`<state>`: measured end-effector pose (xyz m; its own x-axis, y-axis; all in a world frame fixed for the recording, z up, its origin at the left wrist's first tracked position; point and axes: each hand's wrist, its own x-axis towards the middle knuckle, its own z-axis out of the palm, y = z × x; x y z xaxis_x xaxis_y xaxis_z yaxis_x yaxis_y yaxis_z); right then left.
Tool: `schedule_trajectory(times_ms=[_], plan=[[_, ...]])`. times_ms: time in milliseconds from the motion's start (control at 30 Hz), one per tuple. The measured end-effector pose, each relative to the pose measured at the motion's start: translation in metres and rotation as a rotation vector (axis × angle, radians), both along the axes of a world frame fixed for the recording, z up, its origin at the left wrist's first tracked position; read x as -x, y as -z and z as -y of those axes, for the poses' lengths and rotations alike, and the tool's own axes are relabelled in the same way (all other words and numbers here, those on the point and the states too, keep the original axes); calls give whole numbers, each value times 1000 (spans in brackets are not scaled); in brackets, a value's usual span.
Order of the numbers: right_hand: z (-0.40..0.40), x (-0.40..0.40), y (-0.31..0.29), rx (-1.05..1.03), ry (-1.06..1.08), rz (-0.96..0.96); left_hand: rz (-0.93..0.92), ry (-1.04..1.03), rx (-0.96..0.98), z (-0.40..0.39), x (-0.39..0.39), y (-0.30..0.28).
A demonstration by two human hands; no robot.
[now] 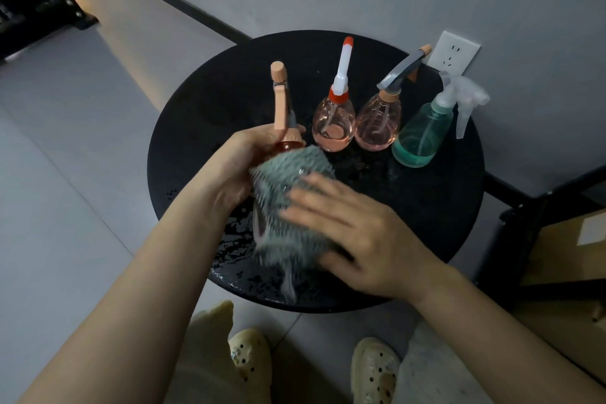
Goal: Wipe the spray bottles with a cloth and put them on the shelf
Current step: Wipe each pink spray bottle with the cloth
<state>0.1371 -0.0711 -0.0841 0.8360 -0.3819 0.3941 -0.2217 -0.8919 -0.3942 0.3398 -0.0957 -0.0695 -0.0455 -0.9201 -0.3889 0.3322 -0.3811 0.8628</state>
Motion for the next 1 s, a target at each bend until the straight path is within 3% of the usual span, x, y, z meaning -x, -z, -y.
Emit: schedule_trajectory(times_ms=[133,267,400,533,633,733,800,900,1000], plan=[[6,-9,-4,-537,233,168,140,57,48,-1,5,3],[1,-15,1,-1045,314,310,80,-31,97,-1,-2,1],[3,-13,10,-1457,218,372,-27,-85,189,-3,-5,-4],[9,-10,6,-1930,-30,470,-280,-58,225,-3,4,-7],[6,-10,5,-1996,-151,533,-258,-6,176,-3,12,-9],[6,-10,11,-1931,74,545,-13,-19,113,-5,11,-15],[8,-10,12,-1778,212,543,126,-46,100,-8,6,-17],[11,-8,8,-1515,321,562,188,-128,104,-14,-5,-17],[14,-8,5,-1351,375,609,259,-53,113,-19,-4,-22]])
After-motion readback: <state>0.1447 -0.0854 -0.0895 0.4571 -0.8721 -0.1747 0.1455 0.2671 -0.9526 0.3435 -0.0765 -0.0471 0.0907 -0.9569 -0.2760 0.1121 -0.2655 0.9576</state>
